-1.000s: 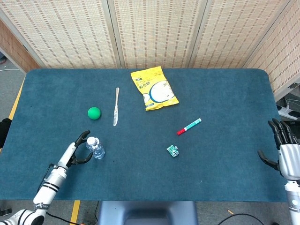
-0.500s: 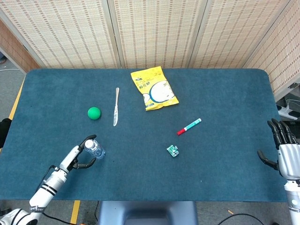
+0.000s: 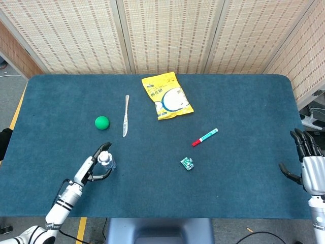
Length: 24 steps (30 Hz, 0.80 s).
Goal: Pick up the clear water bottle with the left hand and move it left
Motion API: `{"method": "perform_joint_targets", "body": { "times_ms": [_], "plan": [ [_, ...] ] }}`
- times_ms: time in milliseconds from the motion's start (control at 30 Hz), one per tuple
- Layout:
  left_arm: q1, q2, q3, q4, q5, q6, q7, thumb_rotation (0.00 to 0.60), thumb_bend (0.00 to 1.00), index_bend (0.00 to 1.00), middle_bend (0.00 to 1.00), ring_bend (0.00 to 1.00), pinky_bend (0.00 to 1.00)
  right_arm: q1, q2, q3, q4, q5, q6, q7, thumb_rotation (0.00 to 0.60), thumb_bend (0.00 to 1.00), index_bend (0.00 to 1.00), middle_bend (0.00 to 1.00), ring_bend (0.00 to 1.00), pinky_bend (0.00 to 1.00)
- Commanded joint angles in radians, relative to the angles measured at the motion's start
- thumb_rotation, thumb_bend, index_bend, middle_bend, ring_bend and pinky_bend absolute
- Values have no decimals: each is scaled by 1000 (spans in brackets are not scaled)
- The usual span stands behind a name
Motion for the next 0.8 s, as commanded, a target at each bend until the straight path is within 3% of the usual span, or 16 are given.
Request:
{"method": "perform_joint_targets", "body": {
  "times_ms": [33, 200, 333, 533, 633, 800],
  "plan": [
    [13, -44, -25, 30, -37, 30, 25, 600, 392, 8, 61, 8, 85, 0, 0, 0, 0, 0, -1, 0, 600, 196, 0, 25, 0, 201],
    [37, -110, -59, 71, -85, 85, 98, 600, 401, 159, 225, 155, 132, 1, 2, -2, -1, -1, -3, 1, 600, 196, 0, 25, 0, 201],
    [49, -136, -76, 86, -109, 107, 122, 600, 450, 322, 396, 318, 356, 1, 2, -2, -2, 0, -5, 0, 600, 196, 0, 25, 0, 201],
    [48, -124, -89, 99, -88, 153, 222, 600, 562, 493, 585, 489, 555, 2, 4, -2, -4, 2, -9, 3, 600, 196, 0, 25, 0, 201],
    [34, -107, -104, 130, -57, 205, 382, 600, 573, 527, 618, 525, 603, 2, 8, -4, -6, 2, -11, 8, 600, 196, 0, 26, 0, 201],
    [-1, -127, -169, 316, -14, 359, 827, 600, 573, 552, 635, 543, 642, 0, 11, -3, -9, 2, -7, 13, 600, 196, 0, 26, 0, 201]
  ]
}}
